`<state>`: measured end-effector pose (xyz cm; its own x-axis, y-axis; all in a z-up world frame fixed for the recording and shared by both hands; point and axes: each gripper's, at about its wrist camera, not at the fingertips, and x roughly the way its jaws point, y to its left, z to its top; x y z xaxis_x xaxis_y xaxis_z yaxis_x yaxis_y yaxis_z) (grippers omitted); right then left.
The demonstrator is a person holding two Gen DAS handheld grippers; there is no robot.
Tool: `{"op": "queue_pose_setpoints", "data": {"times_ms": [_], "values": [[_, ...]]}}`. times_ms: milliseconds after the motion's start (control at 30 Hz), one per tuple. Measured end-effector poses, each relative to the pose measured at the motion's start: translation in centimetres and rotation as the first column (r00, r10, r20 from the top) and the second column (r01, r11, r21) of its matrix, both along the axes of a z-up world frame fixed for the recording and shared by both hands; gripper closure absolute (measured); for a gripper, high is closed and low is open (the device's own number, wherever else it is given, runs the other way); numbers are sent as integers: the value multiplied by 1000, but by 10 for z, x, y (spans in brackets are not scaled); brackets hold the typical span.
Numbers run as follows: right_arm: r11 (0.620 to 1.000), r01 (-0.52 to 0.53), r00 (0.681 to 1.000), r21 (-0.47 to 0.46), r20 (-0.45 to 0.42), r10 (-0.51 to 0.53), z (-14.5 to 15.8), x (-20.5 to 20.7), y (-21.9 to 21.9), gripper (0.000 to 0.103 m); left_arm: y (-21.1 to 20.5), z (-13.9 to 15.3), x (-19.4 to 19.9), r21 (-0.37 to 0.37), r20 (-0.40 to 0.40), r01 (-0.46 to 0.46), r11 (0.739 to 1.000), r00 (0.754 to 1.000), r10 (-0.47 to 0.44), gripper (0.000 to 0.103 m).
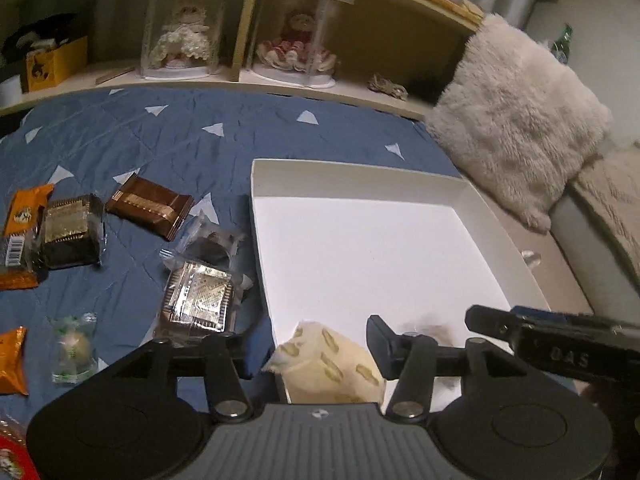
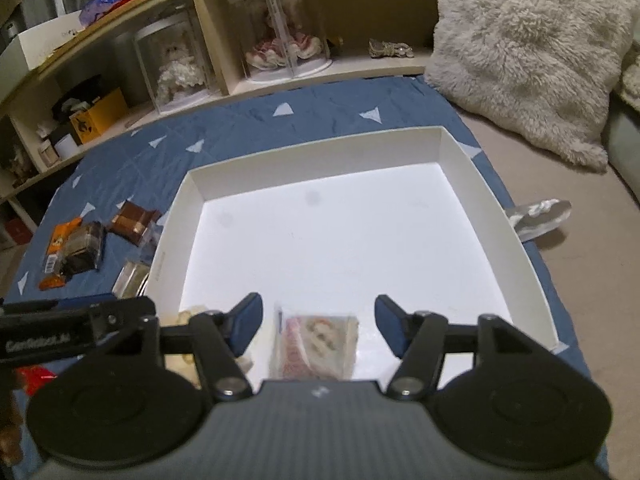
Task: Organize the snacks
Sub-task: 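Drop the cookie packet into the tray with right tool while left tool carries pastry bag, then lower the cream pastry bag into the tray and open the left tool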
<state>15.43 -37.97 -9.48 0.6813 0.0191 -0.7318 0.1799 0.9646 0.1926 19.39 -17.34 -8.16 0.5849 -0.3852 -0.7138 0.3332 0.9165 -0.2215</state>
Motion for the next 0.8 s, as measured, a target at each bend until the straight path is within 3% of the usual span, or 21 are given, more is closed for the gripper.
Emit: {"op": "queue_pose_setpoints", "data": {"times_ms": [200,267,300,467,600,800], "values": [[1000,17,999,-8,-29,-17,-1,-2,-2,31,-5,-1,-10,30,-32,59,998,998,-58,52],[1000,25,999,-7,-32,-25,1,-5,-3,31,-9,-2,-12,50,-46,88,995,995,-86,77],[1000,28,999,-6,-32,-28,2,-7,-2,31,-12,-4,-12,57,-57,103,993,993,-100,82],[1000,30,999,2,-26,-30,5,-14,-1,31,-22,-22,-10,80,-40,122,989,992,-119,83],[1000,20,999,4,-37,-19,3,-15,2,31,-27,-37,-7,83,-72,136,987,989,-130,83],[1000,16,998,-4,-60,-16,0,-13,2,31,-26,-32,-9,89,-60,128,988,991,-123,80]]}}
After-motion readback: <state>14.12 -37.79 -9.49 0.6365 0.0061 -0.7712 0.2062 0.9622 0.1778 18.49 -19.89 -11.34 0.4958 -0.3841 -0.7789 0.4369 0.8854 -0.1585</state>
